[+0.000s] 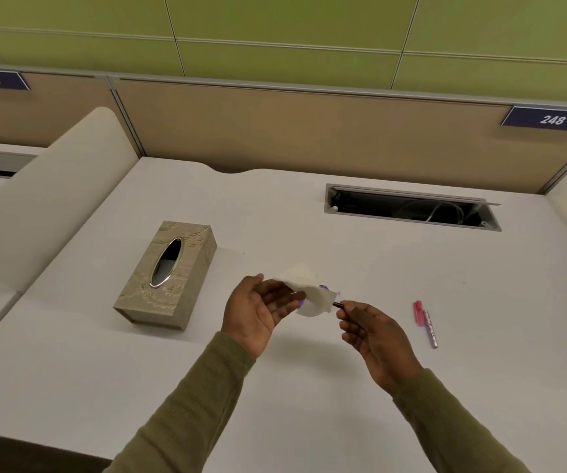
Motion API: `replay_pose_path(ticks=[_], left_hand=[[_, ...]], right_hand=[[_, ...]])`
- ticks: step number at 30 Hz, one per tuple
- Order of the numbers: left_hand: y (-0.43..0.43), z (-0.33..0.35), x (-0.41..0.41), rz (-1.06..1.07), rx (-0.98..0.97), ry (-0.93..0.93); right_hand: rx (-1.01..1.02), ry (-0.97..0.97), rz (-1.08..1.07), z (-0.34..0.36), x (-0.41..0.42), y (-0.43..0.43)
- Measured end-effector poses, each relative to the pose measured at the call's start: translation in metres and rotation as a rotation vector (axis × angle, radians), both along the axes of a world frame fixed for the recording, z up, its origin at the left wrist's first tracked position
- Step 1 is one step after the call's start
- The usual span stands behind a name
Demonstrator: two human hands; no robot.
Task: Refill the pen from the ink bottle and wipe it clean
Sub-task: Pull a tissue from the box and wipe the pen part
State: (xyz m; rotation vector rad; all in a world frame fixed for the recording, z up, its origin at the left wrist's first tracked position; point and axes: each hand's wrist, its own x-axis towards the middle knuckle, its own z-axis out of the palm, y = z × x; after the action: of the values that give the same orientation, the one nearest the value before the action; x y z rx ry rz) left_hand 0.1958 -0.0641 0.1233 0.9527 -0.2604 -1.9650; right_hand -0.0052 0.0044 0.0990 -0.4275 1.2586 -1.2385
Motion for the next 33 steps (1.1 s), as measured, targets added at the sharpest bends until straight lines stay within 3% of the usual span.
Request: replay_pose_path(ticks=[3, 8, 14, 23, 29, 33], left_hand=[[0.005, -0.003, -0.002, -0.039, -0.041, 0.081], [0.013, -0.003, -0.021, -0.060, -0.210, -0.191], [0.022, -0.001, -0.034, -0.013, -0.280, -0.406], [0.034, 0.005, -0.045, -0.018, -0.314, -0.544], [0.034, 0.008, -0.045, 0.074, -0.254, -0.533], [0.027, 0.007, -0.036, 0.145, -0.270, -0.739]], right_hand=[[-0.001, 0.002, 0.004, 0.003, -0.004, 0.001], [0.007, 0.007, 0.026, 0.005, -0.009, 0.004], [-0.015, 0.040, 0.093, 0.012, -0.011, 0.013], [-0.143, 0.496, 0.229, 0.019, -0.019, 0.024], [-0.153, 0.474, 0.211, 0.019, -0.030, 0.030], [-0.127, 0.417, 0.151, 0.016, -0.045, 0.037]])
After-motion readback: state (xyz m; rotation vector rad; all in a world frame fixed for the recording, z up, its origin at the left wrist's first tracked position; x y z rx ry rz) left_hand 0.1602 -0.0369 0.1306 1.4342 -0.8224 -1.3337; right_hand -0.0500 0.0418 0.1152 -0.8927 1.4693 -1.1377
